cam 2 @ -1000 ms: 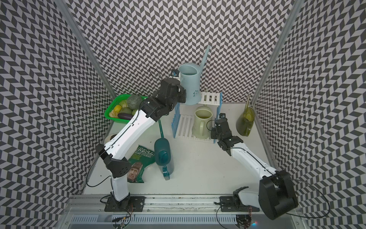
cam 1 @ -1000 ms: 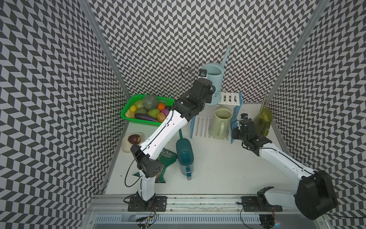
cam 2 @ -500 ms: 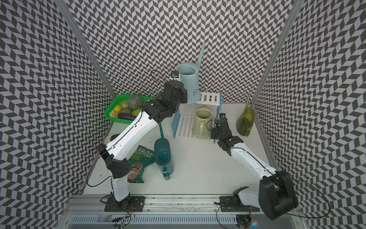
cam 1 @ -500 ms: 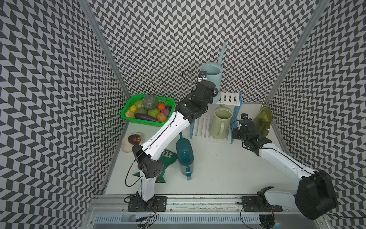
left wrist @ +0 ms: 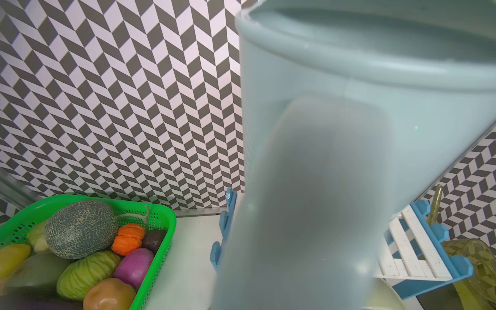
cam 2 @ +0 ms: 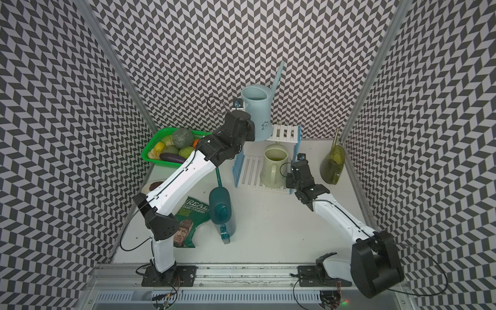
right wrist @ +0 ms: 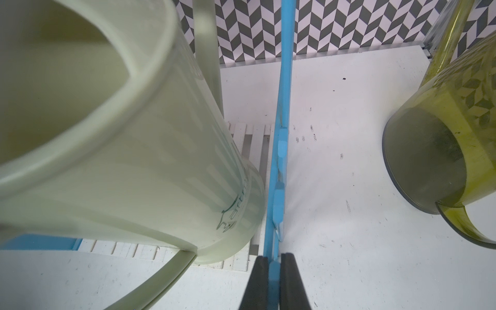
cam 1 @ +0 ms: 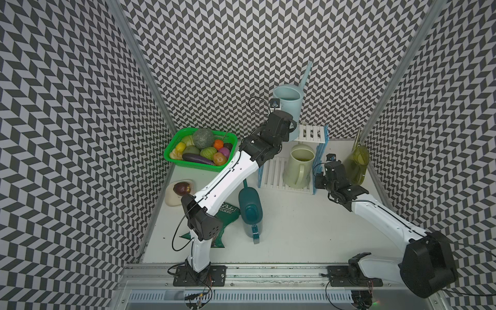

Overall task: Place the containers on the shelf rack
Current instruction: Move the shelf to the center of the board.

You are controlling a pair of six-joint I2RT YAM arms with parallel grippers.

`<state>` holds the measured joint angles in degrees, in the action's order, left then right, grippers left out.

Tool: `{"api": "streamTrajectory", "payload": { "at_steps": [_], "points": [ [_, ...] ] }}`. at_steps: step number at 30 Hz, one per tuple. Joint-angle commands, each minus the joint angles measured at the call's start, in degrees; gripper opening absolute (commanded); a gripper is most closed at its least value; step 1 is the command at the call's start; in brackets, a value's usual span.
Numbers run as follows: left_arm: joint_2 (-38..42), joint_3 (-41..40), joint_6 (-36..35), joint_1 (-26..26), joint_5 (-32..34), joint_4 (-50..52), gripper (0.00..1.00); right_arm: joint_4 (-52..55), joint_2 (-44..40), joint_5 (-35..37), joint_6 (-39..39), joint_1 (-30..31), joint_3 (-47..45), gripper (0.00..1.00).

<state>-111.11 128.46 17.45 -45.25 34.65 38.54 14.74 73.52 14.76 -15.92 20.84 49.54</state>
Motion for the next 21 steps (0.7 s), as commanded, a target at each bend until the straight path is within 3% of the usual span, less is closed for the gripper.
{"api": "streamTrajectory", "payload": {
  "at_steps": [1,21],
  "points": [
    [-0.04,-0.14,0.73,-0.27,-2.54,0.86,0.34,-4.71,-2.86,-1.32,-0.44,0.69,1.17,0.02],
    [-0.55,0.04,2.94,-1.28,-6.78,1.09,0.34,-4.19,-3.08,-1.18,-0.42,0.68,1.44,0.02]
  ]
}}
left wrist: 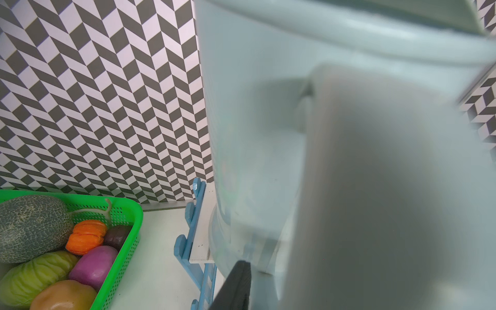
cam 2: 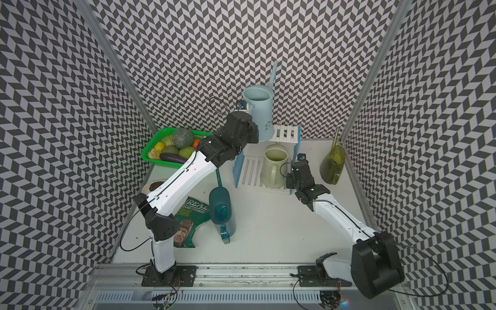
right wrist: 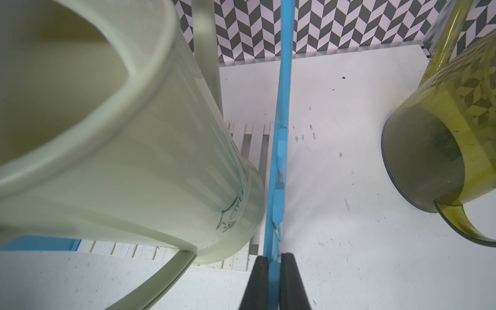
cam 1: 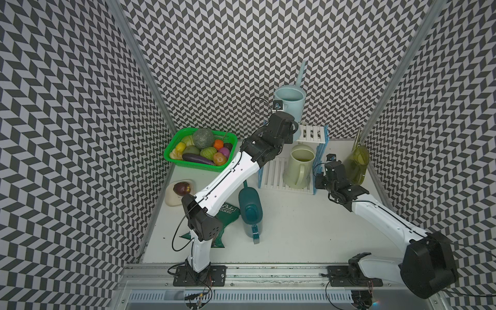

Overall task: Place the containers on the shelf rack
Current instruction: Move the shelf to the center of the board.

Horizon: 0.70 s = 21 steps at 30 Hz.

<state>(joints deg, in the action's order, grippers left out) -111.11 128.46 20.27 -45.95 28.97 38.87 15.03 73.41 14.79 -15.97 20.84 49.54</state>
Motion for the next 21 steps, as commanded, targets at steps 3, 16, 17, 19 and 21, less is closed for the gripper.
{"api": "streamTrajectory", "payload": {
  "at_steps": [3,16,17,19,21],
  "points": [
    [-0.54,-0.14,0.17,-0.62,-1.23,0.83,0.34,-4.4,-2.95,-1.25,-0.33,0.68,1.5,0.02],
    [-0.02,-1.29,-0.8,-0.63,-1.52,0.72,0.52,-3.65,-5.08,-2.16,-0.87,0.69,1.26,0.25],
    [0.1,-1.29,-0.96,-0.63,-1.55,0.67,0.54,-3.56,-5.45,-2.29,-0.96,0.68,1.2,0.28],
    [0.52,-1.51,-1.38,-0.68,-1.55,0.68,0.55,-3.31,-6.27,-2.66,-1.23,0.68,1.13,0.33],
    [1.02,-1.94,-1.82,-0.65,-1.63,0.49,0.57,-3.04,-7.18,-2.98,-1.59,0.67,1.13,0.36]
  ]
}}
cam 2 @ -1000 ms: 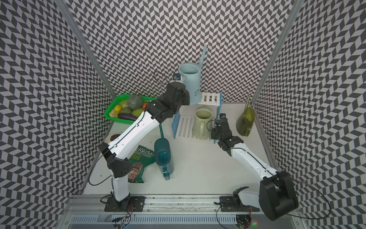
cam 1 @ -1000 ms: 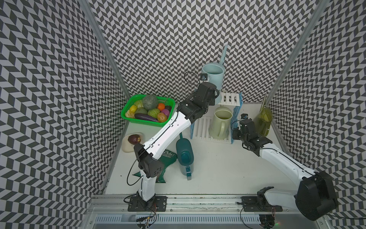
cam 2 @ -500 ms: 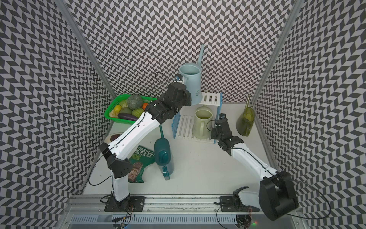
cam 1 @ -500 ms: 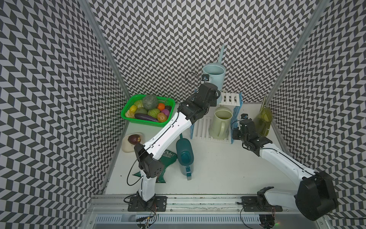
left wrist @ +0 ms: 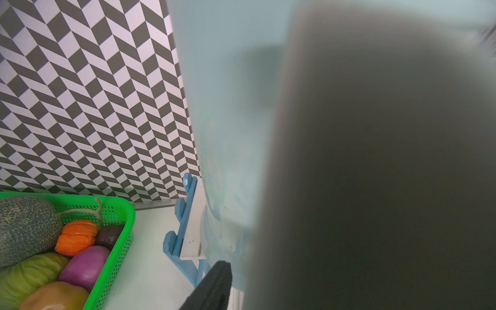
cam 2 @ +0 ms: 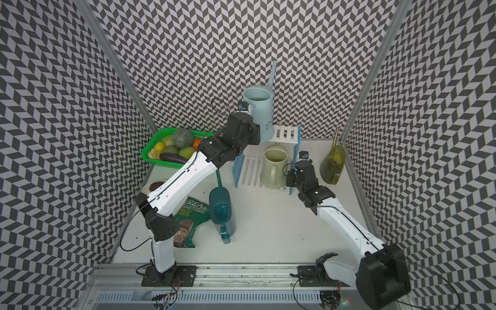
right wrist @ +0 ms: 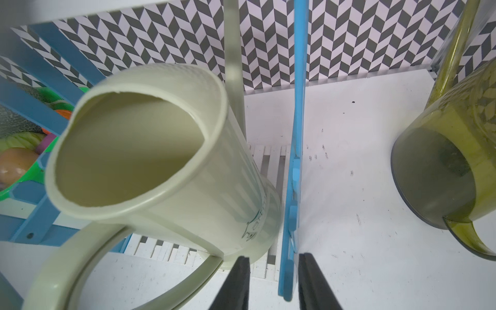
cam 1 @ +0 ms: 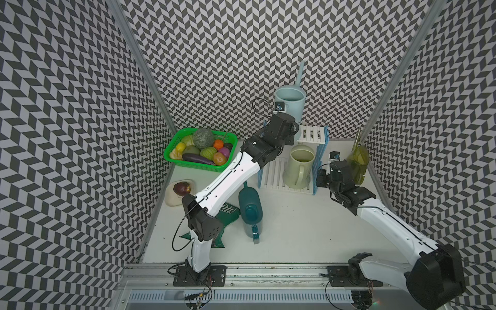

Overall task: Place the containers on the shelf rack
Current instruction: Move the shelf to the center of the board.

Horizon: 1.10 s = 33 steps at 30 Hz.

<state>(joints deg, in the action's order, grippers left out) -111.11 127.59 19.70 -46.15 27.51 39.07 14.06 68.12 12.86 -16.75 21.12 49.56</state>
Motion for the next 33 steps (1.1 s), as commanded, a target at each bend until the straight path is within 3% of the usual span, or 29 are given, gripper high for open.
{"api": "streamTrajectory", "payload": {
  "at_steps": [1,10,15,21,27,33],
  "points": [
    [1.36,-1.25,-1.53,-0.44,-0.17,0.24,0.58,-1.92,-2.4,-1.15,-0.88,0.34,0.99,0.37],
    [5.96,-6.38,-3.91,-0.43,-0.37,-0.95,0.72,-0.28,-8.79,-2.23,-1.25,0.41,-0.01,0.53],
    [8.88,-10.19,-5.01,-0.45,-0.79,-2.19,0.81,0.39,-13.32,-2.09,-1.4,0.41,-1.2,0.67],
    [11.94,-12.79,-9.0,-0.43,-3.84,-2.37,0.99,4.33,-18.0,0.19,-1.82,0.32,-0.6,0.83],
    [17.99,-19.93,-14.29,-0.26,-6.34,-4.23,1.0,7.08,-18.8,4.88,-1.19,-1.3,0.67,0.95],
    [28.94,-35.97,-17.85,1.47,-7.54,-10.0,1.0,6.85,-14.96,4.41,0.65,-10.79,0.01,1.0]
  ]
}}
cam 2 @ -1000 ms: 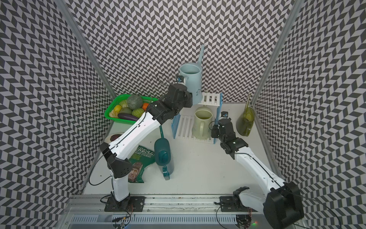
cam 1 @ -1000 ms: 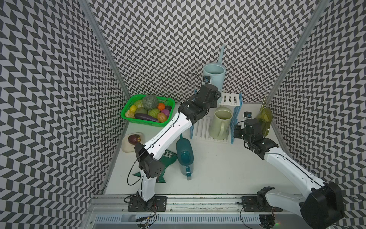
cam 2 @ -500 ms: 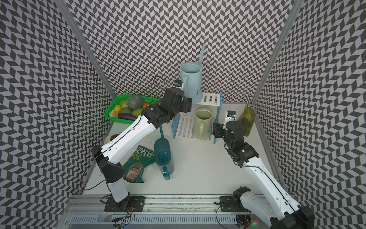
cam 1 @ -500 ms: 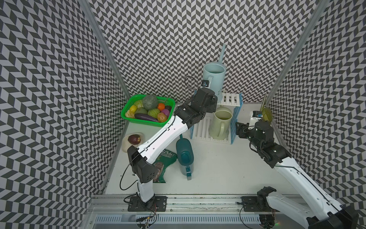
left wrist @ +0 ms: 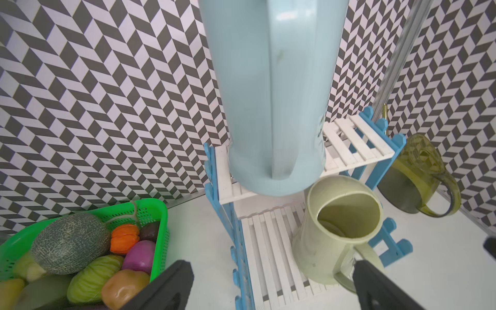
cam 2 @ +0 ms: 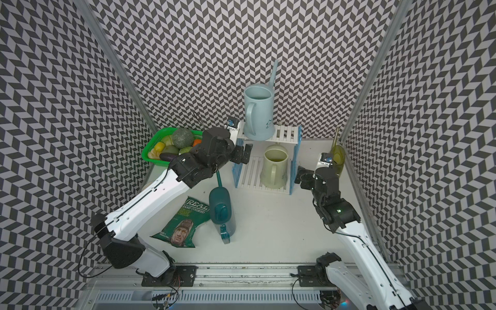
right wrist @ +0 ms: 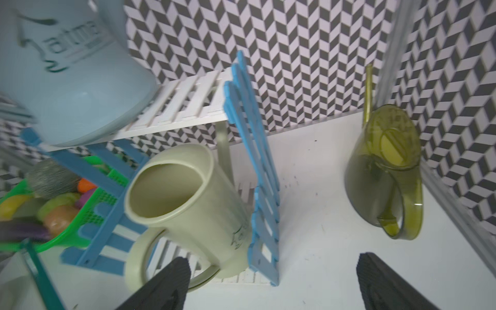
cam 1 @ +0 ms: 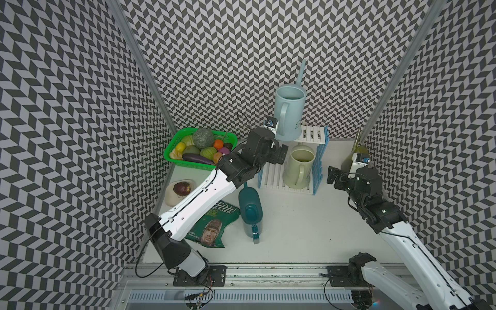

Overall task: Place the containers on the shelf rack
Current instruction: 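Move the shelf to the center of the board, then pick up a container from the center of the board.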

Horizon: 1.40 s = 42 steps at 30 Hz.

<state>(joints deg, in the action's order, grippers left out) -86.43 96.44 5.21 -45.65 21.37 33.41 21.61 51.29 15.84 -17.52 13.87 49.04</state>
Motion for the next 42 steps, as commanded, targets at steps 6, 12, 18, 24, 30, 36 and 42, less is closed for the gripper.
{"api": "streamTrajectory", "payload": {
  "at_steps": [6,12,18,24,30,36,42],
  "points": [
    [10.8,-14.47,-3.9,6.37,-8.78,-6.12,1.0,-5.23,9.34,-4.39,3.39,-18.07,-2.17,1.0],
    [12.88,-19.87,-3.72,10.3,-14.66,-7.61,1.0,-10.85,18.03,-6.86,4.07,-24.39,-1.26,1.0],
    [13.62,-22.61,-4.25,12.73,-21.78,-8.47,1.0,-11.44,29.49,-9.66,7.46,-25.77,4.22,0.98],
    [13.64,-23.18,-3.77,13.75,-28.94,-9.76,1.0,-13.28,35.97,-10.18,8.6,-26.38,6.37,0.93],
    [13.12,-24.45,-4.63,14.13,-30.29,-10.15,1.0,-14.41,39.07,-11.95,9.95,-26.92,7.72,0.81],
    [12.57,-24.68,-5.21,14.45,-30.72,-9.96,1.0,-15.14,40.86,-11.99,10.5,-27.23,7.74,0.59],
    [12.56,-24.84,-5.76,14.71,-31.48,-9.94,1.0,-15.68,40.71,-12.49,10.84,-27.23,7.48,0.42]
  ]
}}
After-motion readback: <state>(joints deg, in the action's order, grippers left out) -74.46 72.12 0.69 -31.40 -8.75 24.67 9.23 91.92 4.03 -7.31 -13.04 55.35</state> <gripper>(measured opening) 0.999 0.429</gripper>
